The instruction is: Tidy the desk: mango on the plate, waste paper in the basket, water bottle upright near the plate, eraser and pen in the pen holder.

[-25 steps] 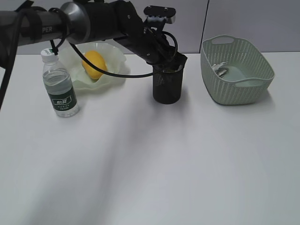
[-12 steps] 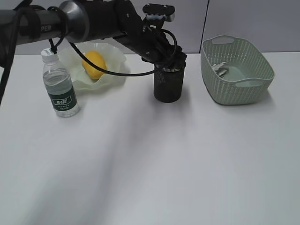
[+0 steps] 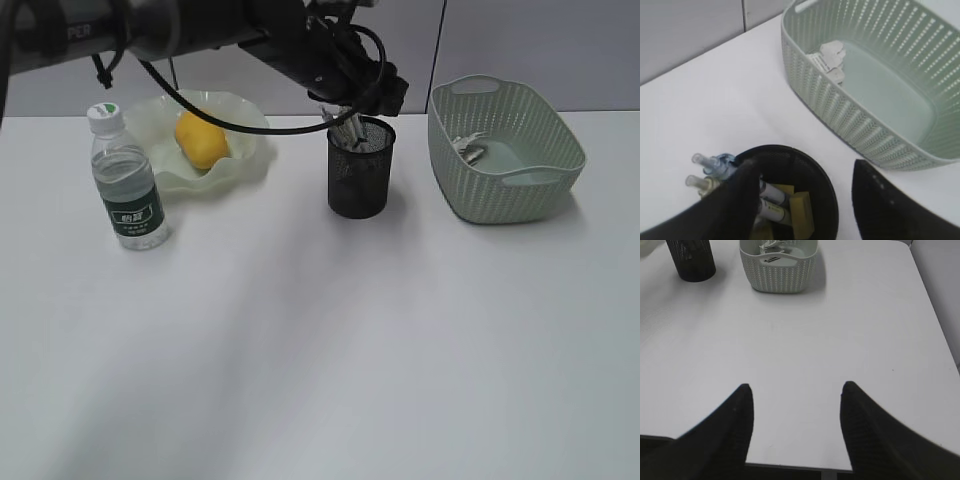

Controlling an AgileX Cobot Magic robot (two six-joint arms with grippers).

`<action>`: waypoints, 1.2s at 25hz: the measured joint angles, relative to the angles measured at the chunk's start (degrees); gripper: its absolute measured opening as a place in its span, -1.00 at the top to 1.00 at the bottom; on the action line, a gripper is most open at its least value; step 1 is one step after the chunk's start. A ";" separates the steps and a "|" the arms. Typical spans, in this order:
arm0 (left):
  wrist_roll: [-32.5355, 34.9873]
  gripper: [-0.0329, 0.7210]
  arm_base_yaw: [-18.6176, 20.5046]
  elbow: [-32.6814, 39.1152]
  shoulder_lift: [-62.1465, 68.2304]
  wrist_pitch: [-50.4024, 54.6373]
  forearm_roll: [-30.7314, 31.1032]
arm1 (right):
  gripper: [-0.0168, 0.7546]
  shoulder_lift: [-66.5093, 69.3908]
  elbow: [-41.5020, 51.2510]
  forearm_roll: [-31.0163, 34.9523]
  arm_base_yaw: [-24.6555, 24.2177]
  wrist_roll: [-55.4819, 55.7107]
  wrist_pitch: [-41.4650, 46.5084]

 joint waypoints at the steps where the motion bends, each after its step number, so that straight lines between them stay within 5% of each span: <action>1: 0.00 -0.28 -0.03 -0.21 -0.38 0.24 0.12 | -0.20 0.00 0.00 0.00 0.00 0.00 0.00; 17: -5.93 -0.26 1.97 -1.31 -14.26 20.83 6.54 | -0.20 0.00 0.00 0.00 0.00 0.00 0.00; 24: -20.70 -0.26 10.30 -8.24 -15.79 30.26 18.69 | -0.20 0.00 0.00 0.00 0.00 0.00 0.00; 30: -24.84 -0.26 20.40 -9.02 -15.85 36.78 22.35 | -0.20 0.00 0.00 0.00 0.00 0.00 -0.05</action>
